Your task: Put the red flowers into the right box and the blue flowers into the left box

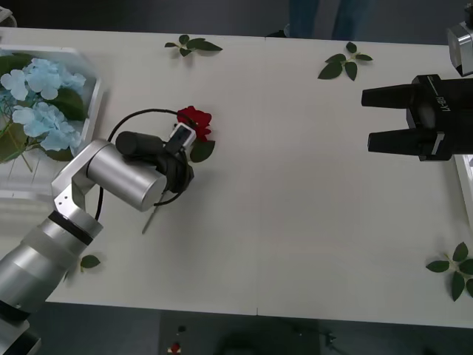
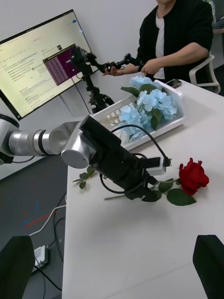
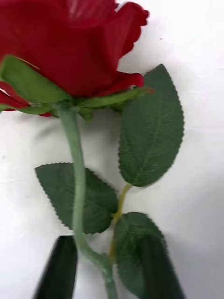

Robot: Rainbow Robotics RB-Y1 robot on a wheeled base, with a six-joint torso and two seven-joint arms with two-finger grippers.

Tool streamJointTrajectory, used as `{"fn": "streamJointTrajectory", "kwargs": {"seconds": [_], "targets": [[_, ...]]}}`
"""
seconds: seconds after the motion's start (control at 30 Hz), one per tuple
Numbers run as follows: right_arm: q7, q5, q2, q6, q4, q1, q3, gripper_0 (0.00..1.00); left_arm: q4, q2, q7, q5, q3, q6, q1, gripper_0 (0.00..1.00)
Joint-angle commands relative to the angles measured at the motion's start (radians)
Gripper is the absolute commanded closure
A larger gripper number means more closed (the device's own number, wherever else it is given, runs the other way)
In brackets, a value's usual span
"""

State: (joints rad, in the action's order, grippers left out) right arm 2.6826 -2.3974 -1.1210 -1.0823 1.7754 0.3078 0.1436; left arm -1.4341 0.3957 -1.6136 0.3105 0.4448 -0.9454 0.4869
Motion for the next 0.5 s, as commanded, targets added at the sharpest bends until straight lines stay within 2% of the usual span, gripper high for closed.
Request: {"fn": "streamJointTrajectory", "kwargs": {"seconds": [0.03,0.2,0.5], "targets": [[0.023,-0.008,0.001,-0.001,0.013,0.005,-0.012,0.0,-0.031,0.003,0.072,0.071,-0.018,0.063,0.004,1.0],[0.023,-0.008,0.001,-0.001,0.013,0.005,-0.012,0.0,-0.15,0.005,0.072,0.165,-0.095,0.08,-0.021,1.0],[0.023,-0.008,0.001,-0.001,0.013,0.005,-0.012,0.0,-0.46,0.032,0.072,0.381,-0.235,0.132,-0.156,1.0]]}}
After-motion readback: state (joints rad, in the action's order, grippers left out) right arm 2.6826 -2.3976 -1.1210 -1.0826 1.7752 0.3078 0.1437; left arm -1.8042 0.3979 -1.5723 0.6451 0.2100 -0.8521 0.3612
